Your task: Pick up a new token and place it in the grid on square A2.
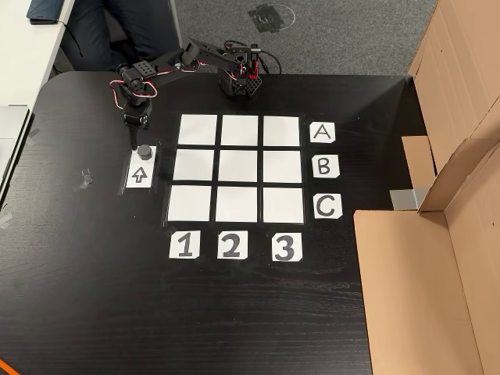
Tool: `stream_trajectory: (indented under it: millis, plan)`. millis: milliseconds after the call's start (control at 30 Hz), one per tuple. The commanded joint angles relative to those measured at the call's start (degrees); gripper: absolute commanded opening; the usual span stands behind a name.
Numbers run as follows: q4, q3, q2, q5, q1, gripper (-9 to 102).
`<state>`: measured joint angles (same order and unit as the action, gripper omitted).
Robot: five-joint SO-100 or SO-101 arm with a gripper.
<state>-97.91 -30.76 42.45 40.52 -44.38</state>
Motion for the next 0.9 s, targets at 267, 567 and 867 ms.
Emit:
stream_trajectory:
  millis: [267,567,867]
  plan:
    - [-0.26,4.66,-2.2,1.49,2.2,33]
    - [-0.26,7.47,-5.8,1.58,2.9,33]
    - [-0.26,10.37,-9.58,1.58,2.55,33]
